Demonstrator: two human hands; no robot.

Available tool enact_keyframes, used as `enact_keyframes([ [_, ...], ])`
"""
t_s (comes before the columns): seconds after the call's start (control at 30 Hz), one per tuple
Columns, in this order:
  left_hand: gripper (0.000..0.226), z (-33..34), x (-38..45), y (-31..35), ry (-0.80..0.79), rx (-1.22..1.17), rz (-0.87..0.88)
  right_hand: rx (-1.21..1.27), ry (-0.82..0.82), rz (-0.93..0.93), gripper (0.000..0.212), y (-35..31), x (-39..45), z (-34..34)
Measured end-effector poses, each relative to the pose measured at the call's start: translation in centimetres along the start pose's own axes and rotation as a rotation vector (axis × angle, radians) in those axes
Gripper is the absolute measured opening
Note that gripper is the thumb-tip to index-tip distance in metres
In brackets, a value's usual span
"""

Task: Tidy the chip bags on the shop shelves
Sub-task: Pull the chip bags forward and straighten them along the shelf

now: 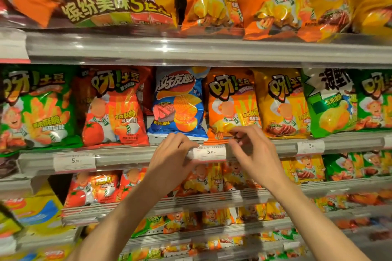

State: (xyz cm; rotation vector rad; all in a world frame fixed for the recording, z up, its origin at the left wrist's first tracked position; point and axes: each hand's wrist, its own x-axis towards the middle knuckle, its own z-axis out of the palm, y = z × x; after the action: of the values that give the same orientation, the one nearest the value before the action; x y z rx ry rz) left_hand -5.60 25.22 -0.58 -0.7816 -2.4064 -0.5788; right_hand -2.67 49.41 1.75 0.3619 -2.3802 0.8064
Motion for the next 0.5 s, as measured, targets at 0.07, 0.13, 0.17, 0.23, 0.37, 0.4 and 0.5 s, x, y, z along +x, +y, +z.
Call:
enact_keyframes([
  [0.07, 0.043, -0.1, 0.0, 0.0, -0.013, 0.010, -0.015, 0.002, 0.045, -0.005, 0.029, -1.1, 1.8, -0.8],
  [0.13, 0.045, -0.1, 0.0, 0.0, -0.013, 0.013, -0.020, -0.008, 0.045, -0.010, 0.027, -2.3, 4.2, -1.5],
  [0.17, 0.045, -0.1, 0.1, 0.0, -0.010, 0.014, -0.021, -0.019, 0.013, -0.006, 0.027, -2.9, 5.4, -1.7],
  [0.23, 0.045, 0.0, 0.2, -0.1, -0.007, 0.021, -0.016, -0.052, -0.094, 0.018, 0.032, -4.5, 7.9, -1.5],
  [0.37, 0.044, 0.1, 0.2, -0.3, 0.005, 0.021, 0.014, -0.290, -0.269, 0.017, 0.058, -7.3, 11.5, 0.6],
  [0.4, 0.043, 0.0, 0.2, -0.3, 0.009, 0.016, 0.021, -0.351, -0.304, 0.033, 0.061, -7.8, 12.1, 1.1],
  [0.5, 0.040, -0.1, 0.3, -0.3, 0.018, 0.015, 0.036, -0.397, -0.387, 0.111, 0.063, -9.1, 13.5, 2.1],
])
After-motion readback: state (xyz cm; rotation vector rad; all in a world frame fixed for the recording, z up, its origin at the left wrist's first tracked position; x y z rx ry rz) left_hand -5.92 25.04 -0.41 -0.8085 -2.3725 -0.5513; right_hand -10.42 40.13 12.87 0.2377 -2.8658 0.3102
